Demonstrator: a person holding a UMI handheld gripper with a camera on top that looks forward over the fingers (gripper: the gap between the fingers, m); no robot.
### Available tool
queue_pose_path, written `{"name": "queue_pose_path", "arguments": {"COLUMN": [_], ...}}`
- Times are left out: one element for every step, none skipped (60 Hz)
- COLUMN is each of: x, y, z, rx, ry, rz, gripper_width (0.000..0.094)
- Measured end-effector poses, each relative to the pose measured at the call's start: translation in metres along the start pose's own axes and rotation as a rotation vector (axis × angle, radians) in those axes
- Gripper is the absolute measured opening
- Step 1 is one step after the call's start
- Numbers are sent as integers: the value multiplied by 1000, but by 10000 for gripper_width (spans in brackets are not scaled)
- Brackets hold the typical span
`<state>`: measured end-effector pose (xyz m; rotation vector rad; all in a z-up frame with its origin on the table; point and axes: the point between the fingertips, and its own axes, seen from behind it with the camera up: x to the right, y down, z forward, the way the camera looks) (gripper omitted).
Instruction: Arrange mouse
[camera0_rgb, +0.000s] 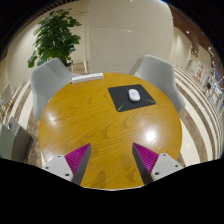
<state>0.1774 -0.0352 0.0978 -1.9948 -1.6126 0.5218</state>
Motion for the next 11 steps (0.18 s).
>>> {"name": "queue_pose_path", "arguments": {"x": [-1, -1, -1, 0, 4, 5, 7, 8, 9, 10, 11], "y": [3, 6, 8, 10, 9, 10, 8, 9, 9, 9, 9], "z": [-2, -4, -6, -8, -7, -9, -9, -11, -12, -14, -15], "rx": [-1, -2, -3, -3, -3, 1, 5, 7, 8, 8, 9], "ry": [3, 7, 10, 15, 18, 25, 31, 37, 42, 47, 51], "rz": [0, 1, 0, -4, -9, -14, -22, -28, -33, -37, -40], "gripper_width": [852, 853, 852, 854, 854, 855, 858, 859, 855, 853, 854]}}
